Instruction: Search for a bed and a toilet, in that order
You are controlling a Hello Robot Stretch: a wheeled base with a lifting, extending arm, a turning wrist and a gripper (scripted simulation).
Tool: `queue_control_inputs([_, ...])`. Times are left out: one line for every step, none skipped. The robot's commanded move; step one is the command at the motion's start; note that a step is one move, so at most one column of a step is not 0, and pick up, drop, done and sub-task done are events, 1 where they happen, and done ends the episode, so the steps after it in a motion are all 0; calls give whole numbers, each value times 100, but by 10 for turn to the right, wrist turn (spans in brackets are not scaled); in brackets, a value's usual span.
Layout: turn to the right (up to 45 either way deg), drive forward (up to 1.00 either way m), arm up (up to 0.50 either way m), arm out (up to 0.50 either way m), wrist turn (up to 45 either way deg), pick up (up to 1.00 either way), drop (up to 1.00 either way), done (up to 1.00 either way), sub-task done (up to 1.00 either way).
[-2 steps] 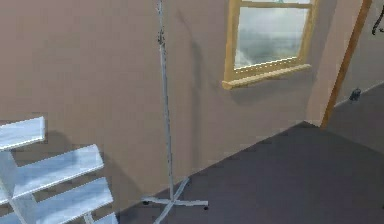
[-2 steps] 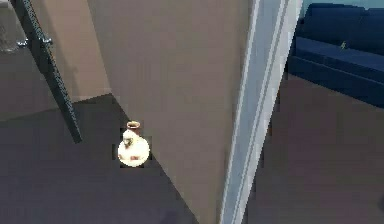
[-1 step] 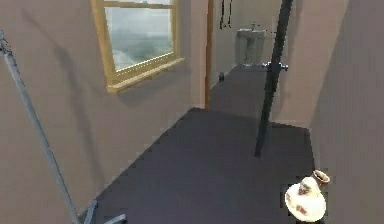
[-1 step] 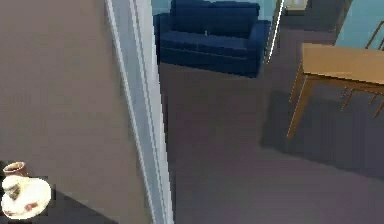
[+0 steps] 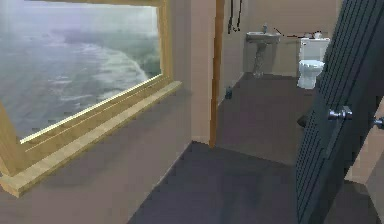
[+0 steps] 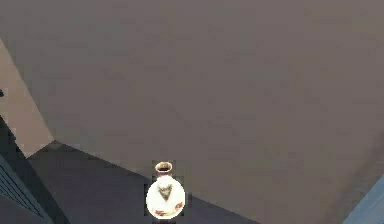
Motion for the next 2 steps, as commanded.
queue_control_inputs([60,0,0,0,0,0,0,0,0])
queue_control_inputs([0,70,0,0,0,0,0,0,0])
